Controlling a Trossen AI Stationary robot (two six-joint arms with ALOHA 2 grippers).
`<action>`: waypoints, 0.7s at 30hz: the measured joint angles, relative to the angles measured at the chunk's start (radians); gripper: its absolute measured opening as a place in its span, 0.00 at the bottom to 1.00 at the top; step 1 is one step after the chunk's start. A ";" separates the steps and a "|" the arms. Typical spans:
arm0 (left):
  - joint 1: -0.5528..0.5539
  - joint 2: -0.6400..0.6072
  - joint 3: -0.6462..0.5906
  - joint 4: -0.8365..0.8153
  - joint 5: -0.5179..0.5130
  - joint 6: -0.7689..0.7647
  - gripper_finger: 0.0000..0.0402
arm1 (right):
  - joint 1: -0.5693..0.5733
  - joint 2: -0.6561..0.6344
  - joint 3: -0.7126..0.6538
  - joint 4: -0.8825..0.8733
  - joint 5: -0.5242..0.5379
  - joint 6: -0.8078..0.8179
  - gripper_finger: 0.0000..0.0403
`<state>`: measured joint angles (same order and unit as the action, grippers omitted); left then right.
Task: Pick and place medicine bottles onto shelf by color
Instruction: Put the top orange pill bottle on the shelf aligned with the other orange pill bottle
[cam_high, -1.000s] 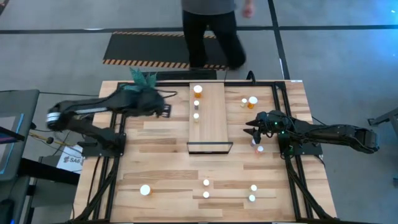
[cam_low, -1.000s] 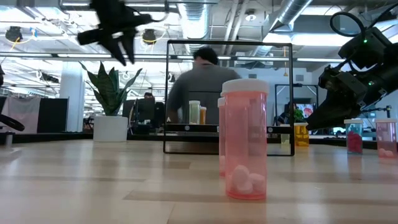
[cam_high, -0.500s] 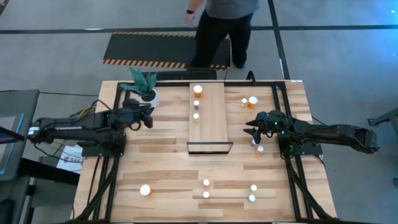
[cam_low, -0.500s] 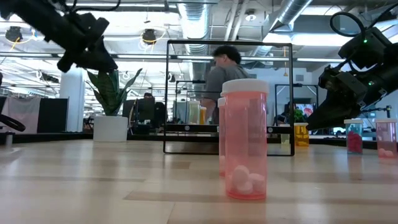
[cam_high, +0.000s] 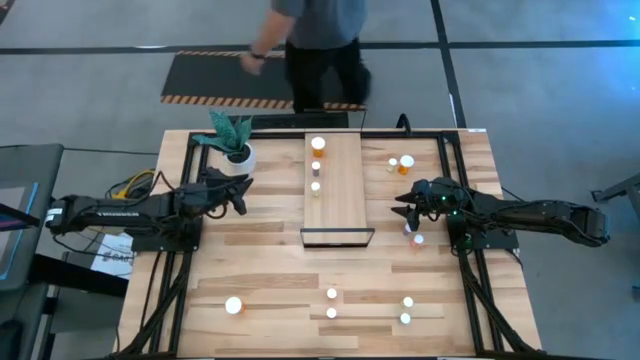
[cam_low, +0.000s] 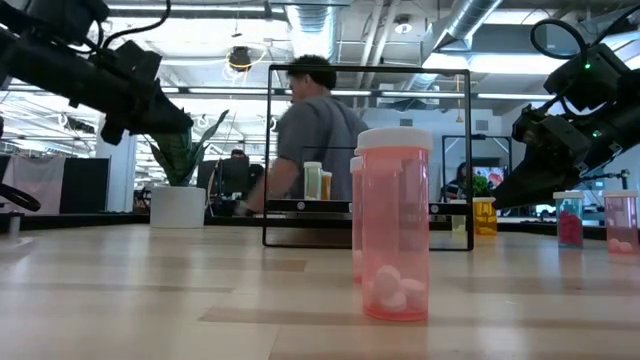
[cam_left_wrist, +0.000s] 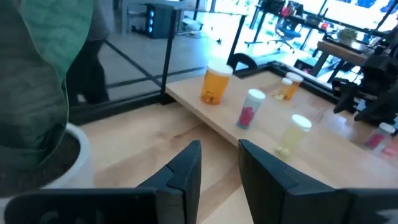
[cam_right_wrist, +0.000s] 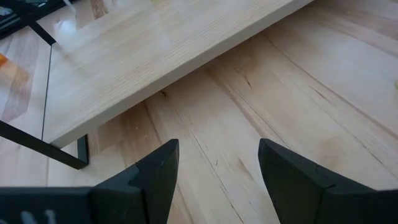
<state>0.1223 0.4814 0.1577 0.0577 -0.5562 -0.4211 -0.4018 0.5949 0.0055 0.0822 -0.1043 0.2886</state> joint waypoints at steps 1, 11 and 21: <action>0.000 0.000 0.000 -0.013 0.000 -0.029 0.23 | 0.000 0.000 0.000 0.000 0.000 0.000 0.61; 0.000 0.001 -0.001 -0.133 0.002 -0.451 0.23 | 0.000 0.000 0.000 0.000 0.000 0.000 0.61; 0.000 0.001 0.000 -0.259 0.002 -0.456 0.23 | 0.000 0.000 0.000 0.000 0.000 0.000 0.61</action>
<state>0.1223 0.4824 0.1574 -0.2016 -0.5545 -0.8768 -0.4017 0.5951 0.0055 0.0818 -0.1043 0.2884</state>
